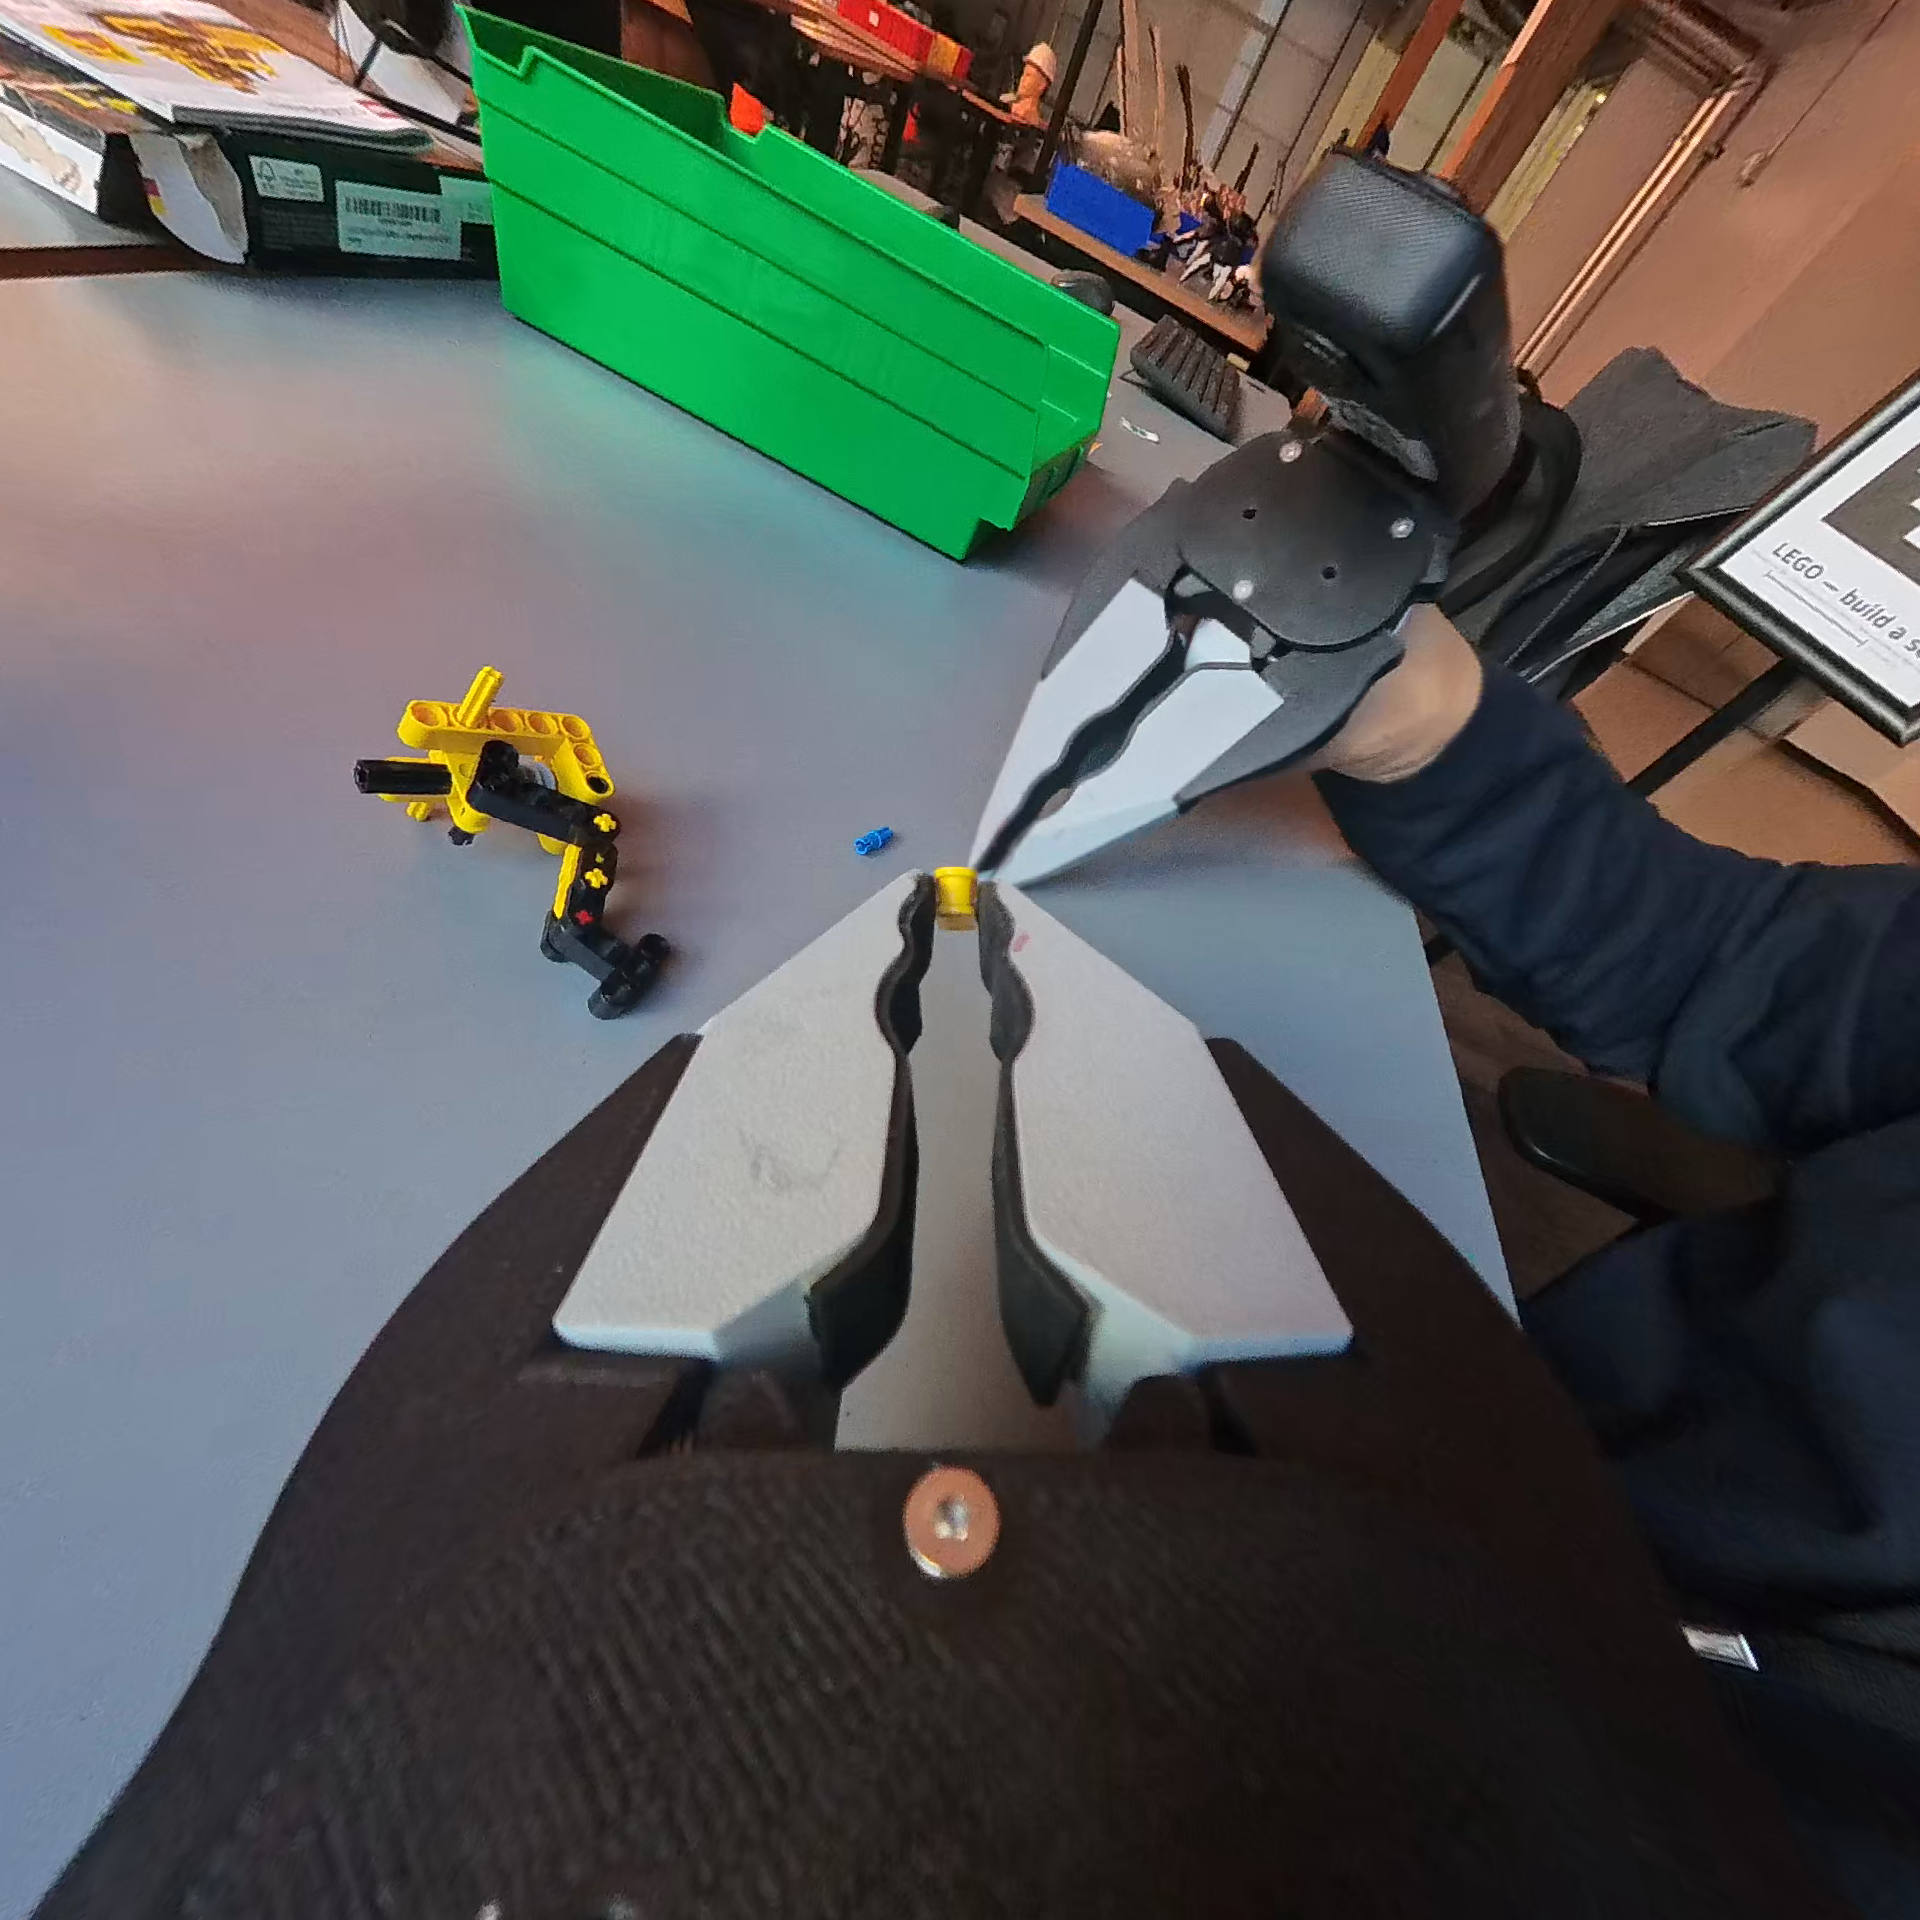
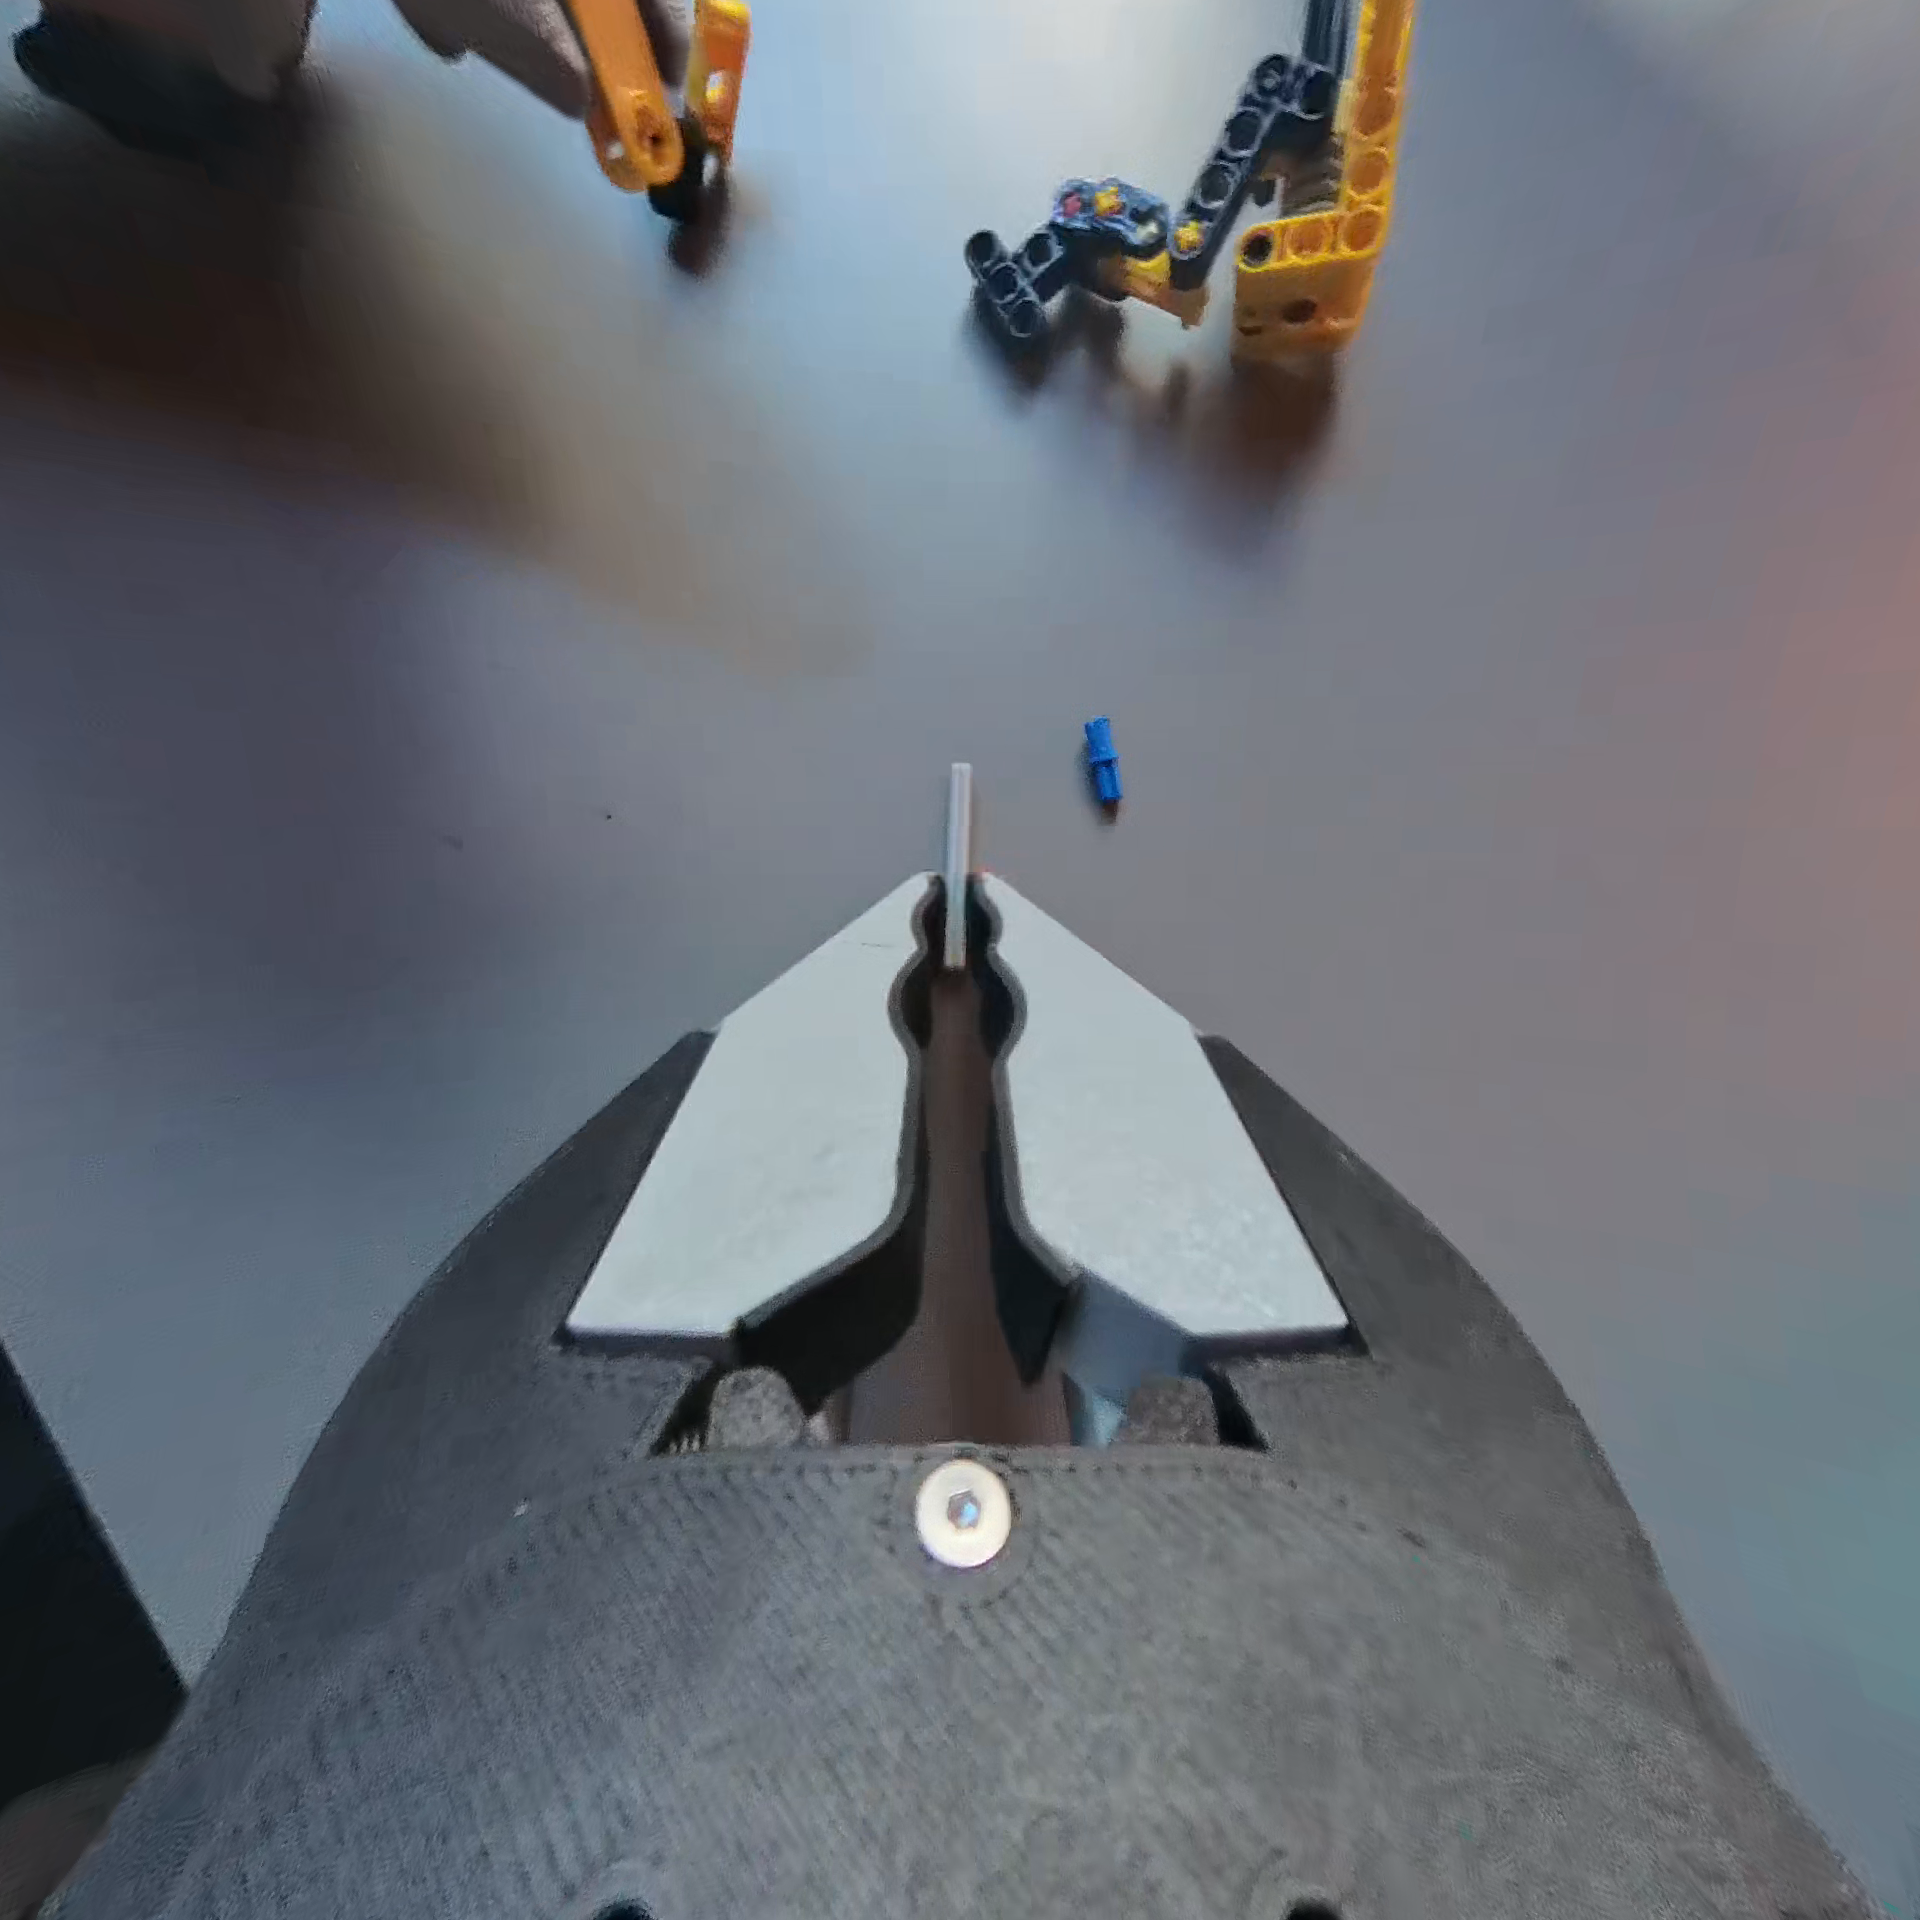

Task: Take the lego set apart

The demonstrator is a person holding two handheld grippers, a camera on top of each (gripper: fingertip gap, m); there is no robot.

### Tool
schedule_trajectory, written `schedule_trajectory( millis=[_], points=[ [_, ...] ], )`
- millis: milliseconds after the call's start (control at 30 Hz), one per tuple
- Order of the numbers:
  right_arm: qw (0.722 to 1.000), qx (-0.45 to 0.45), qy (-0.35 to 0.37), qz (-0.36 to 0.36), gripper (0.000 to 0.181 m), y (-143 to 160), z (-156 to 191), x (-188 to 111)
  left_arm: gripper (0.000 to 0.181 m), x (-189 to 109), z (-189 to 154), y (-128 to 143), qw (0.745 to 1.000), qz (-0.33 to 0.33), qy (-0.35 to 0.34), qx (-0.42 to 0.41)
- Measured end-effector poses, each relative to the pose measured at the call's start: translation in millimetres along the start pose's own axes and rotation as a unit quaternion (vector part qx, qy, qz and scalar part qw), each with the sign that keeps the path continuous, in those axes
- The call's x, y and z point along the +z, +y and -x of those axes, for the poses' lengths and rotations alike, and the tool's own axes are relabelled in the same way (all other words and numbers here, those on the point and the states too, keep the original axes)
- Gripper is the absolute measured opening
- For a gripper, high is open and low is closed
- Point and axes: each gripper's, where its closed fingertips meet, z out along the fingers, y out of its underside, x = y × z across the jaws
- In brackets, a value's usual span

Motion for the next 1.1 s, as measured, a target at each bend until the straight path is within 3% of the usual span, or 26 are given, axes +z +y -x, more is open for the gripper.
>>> schedule_trajectory(
  millis=[33,133,233,333,467,633,767,933,1000,1033,1100],
  points=[
    [1.000,-0.023,0.011,-0.003,0.001,-3.3,-2.6,-0.1,0.006,0.1,0.0,0.1,1.000,0.001,0.000,0.000],
    [0.995,-0.088,0.034,-0.045,0.001,-24.2,-10.4,-0.9,0.006,0.0,-0.5,0.0,1.000,0.000,0.002,0.000],
    [0.993,-0.108,0.034,0.015,0.002,-16.6,-14.5,12.5,0.006,0.2,-1.0,0.3,1.000,0.001,0.002,0.003],
    [0.981,-0.161,0.105,0.018,0.013,-21.2,-22.7,11.1,0.006,-0.4,-0.8,-0.2,1.000,0.000,0.004,0.001],
    [0.970,-0.192,0.147,0.014,0.012,-22.6,-23.6,11.2,0.006,-0.3,-0.7,-0.1,1.000,0.000,0.006,-0.003],
    [0.978,-0.135,0.156,0.007,0.047,-20.7,-46.6,2.7,0.006,0.3,-2.2,0.9,1.000,0.003,0.008,0.002],
    [0.990,-0.063,0.122,-0.011,0.044,-5.1,-52.7,-6.2,0.006,-0.4,-2.5,0.2,1.000,0.001,0.011,-0.001],
    [0.989,-0.132,0.058,-0.039,0.041,-16.8,-27.6,6.4,0.006,1.5,-4.0,2.2,1.000,0.008,0.012,0.003],
    [0.990,-0.132,0.007,-0.038,0.024,-26.7,-19.3,17.4,0.006,1.6,-4.5,2.4,1.000,0.008,0.013,0.004],
    [0.991,-0.125,-0.046,-0.033,0.001,-28.1,-9.5,21.9,0.006,1.4,-4.4,2.1,1.000,0.007,0.013,0.004],
    [0.992,-0.086,-0.091,0.005,0.001,-27.5,-8.1,21.7,0.006,0.8,-3.9,1.4,1.000,0.005,0.013,0.001]
  ],
)
